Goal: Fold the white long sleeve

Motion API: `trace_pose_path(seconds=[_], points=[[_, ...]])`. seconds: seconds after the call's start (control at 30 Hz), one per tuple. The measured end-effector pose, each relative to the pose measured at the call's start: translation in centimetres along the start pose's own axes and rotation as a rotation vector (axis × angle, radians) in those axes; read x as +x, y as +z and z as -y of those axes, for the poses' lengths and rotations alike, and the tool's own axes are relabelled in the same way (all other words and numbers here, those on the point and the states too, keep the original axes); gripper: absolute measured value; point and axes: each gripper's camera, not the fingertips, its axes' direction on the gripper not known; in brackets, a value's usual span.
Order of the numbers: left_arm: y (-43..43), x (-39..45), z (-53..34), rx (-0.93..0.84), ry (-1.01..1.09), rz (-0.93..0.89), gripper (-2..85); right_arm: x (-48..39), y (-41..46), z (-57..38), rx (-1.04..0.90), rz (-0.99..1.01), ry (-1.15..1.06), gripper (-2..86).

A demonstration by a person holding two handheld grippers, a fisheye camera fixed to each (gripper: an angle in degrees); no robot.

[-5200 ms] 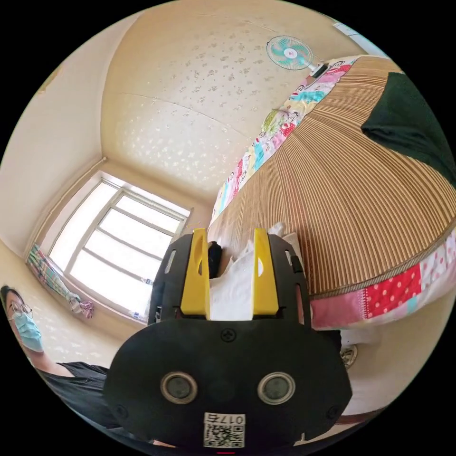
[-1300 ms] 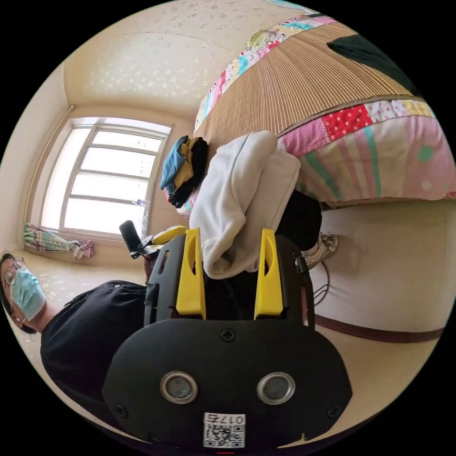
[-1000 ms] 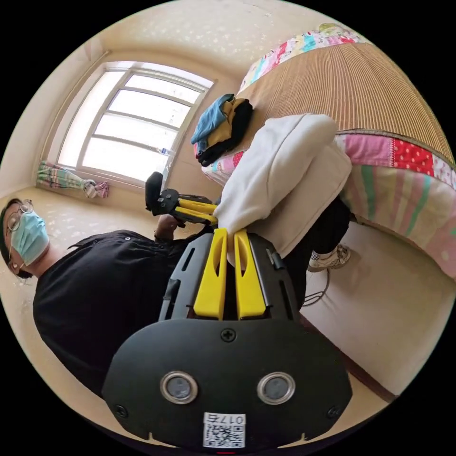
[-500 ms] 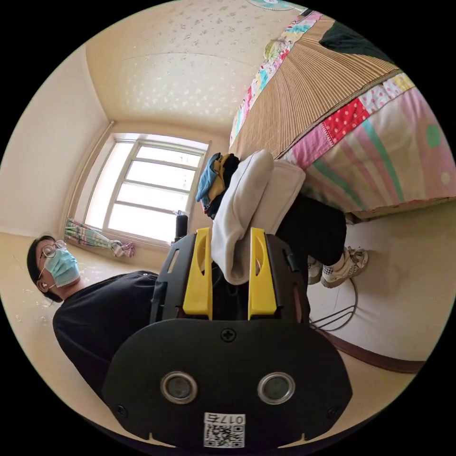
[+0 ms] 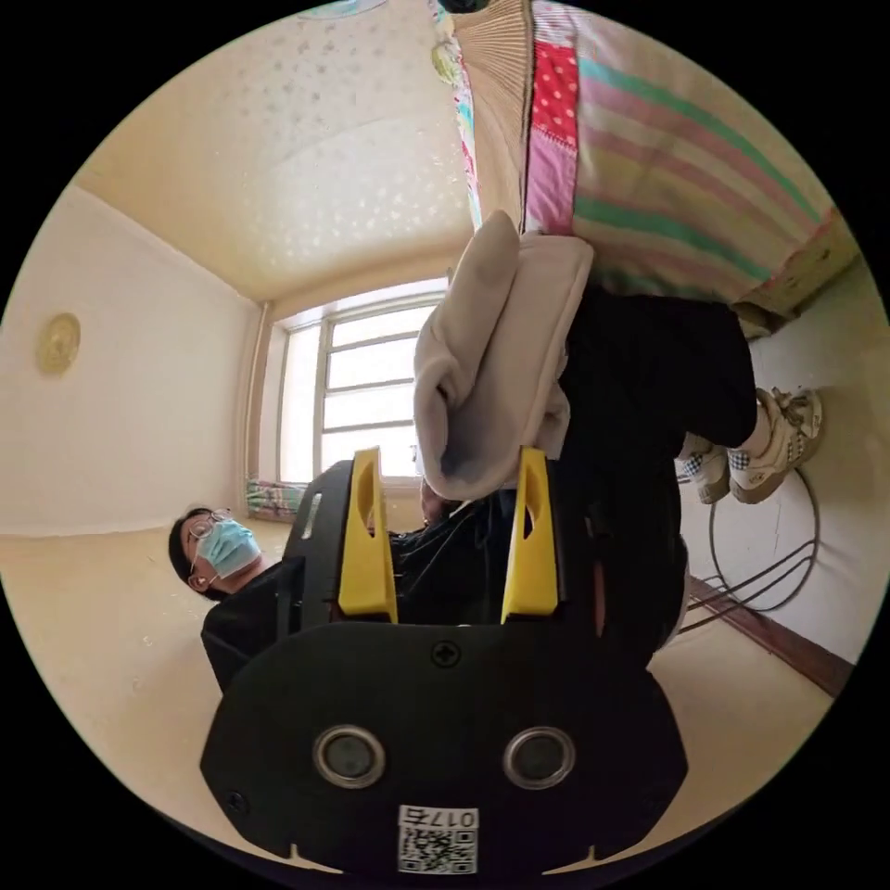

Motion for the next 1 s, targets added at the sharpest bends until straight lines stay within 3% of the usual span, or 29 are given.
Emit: trace_pose_path(seconds=[0.2,0.27,0.4,0.63,0.7,0.77,0.9,1.0], points=[[4.6,5.7,2.2,-0.047,0.093,0.230,9.3,7.4,-0.1,-3.2,0.050,0.297,0.136,26.0],[5.7,6.6,2.2,-0.043,0.104,0.283,9.0,7.9,1.6,-2.9,-0.016,0.307,0.172,26.3],[7.2,6.5,1.5,-0.070,0.083,0.316,8.9,7.0,2.3,-2.3,0.041,0.314,0.180,26.4],[7.8,8.4,-0.6,-0.081,0.122,0.358,8.7,4.9,5.4,-2.1,0.297,0.169,0.275,19.5],[7.5,9.4,-1.2,-0.064,0.153,0.354,8.8,4.0,5.8,-2.8,0.401,0.185,0.222,16.6],[7.1,10.7,-1.9,-0.044,0.204,0.330,9.2,2.1,6.6,-2.9,0.478,0.268,0.036,14.3],[7.0,13.3,-3.0,-0.037,0.337,0.192,11.4,-4.1,7.2,0.5,0.474,0.218,-0.321,12.0],[7.2,15.3,-4.3,-0.052,0.421,0.209,11.6,-10.9,6.2,5.6,0.463,0.165,-0.557,11.4]])
